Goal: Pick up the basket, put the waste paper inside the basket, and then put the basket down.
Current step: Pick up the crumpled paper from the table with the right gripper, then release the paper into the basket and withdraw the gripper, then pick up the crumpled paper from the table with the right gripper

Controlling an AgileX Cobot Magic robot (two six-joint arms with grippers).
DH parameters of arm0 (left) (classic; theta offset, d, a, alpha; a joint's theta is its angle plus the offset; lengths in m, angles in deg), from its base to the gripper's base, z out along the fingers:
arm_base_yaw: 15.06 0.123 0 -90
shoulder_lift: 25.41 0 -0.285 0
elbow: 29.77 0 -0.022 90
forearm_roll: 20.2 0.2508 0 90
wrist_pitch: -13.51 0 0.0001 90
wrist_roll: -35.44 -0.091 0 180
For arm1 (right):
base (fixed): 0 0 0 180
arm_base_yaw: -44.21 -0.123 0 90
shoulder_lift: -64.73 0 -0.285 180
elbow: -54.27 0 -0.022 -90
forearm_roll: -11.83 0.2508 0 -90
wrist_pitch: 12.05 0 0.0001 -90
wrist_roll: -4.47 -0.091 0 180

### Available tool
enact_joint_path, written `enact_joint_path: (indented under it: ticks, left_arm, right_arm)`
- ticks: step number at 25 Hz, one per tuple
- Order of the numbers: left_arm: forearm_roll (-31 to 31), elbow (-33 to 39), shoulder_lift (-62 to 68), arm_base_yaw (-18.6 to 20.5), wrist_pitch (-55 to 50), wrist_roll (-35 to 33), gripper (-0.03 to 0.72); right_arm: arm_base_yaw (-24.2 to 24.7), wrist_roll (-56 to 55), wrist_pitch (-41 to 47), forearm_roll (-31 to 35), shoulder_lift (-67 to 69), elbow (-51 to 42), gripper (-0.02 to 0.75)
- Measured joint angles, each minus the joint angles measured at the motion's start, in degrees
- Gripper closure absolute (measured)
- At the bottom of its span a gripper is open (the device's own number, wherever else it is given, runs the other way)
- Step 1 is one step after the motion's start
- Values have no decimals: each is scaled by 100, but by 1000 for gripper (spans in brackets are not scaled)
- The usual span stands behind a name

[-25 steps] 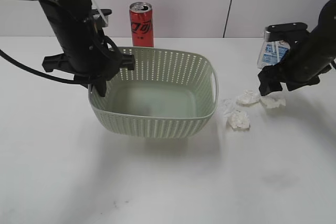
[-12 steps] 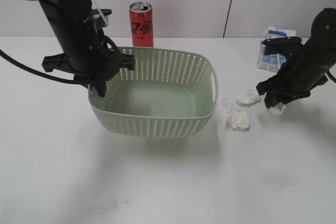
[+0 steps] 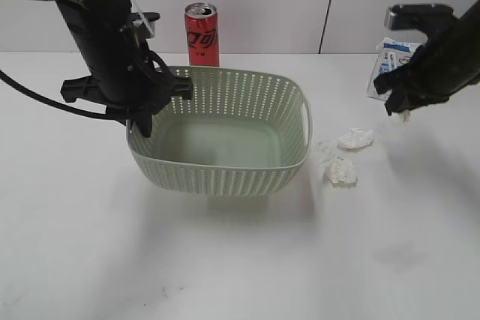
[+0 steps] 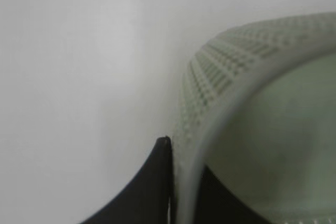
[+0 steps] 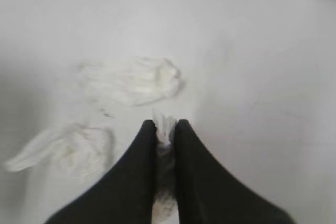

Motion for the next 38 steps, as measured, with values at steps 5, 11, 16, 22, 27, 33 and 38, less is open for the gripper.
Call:
enact_joint_path:
  ticks: [5, 11, 16, 22, 27, 33, 38]
  left_arm:
    - [0, 0, 0, 0, 62, 0, 705]
    - [-15, 0, 0, 0, 62, 0, 705]
    - [-26, 0, 0, 0, 56, 0, 705]
    - [-29, 0, 0, 0, 9, 0, 705]
    - [-22, 0, 0, 0, -95, 0, 705]
    - [-22, 0, 0, 0, -150, 0, 705]
    - [-22, 0, 0, 0, -171, 0, 705]
  right_arm:
    - [-926, 683, 136, 702, -911, 0, 680]
    - [-2237, 765, -361, 1067, -1063, 18, 680]
    - [-2620, 772, -621, 1093, -685, 18, 469]
    - [-2586, 662, -642, 767, -593, 112, 129]
    - [-2102, 101, -676, 612, -859, 290, 143]
    - [-955, -139, -738, 568, -590, 313, 144]
    - [-720, -200, -864, -13, 424, 313, 144]
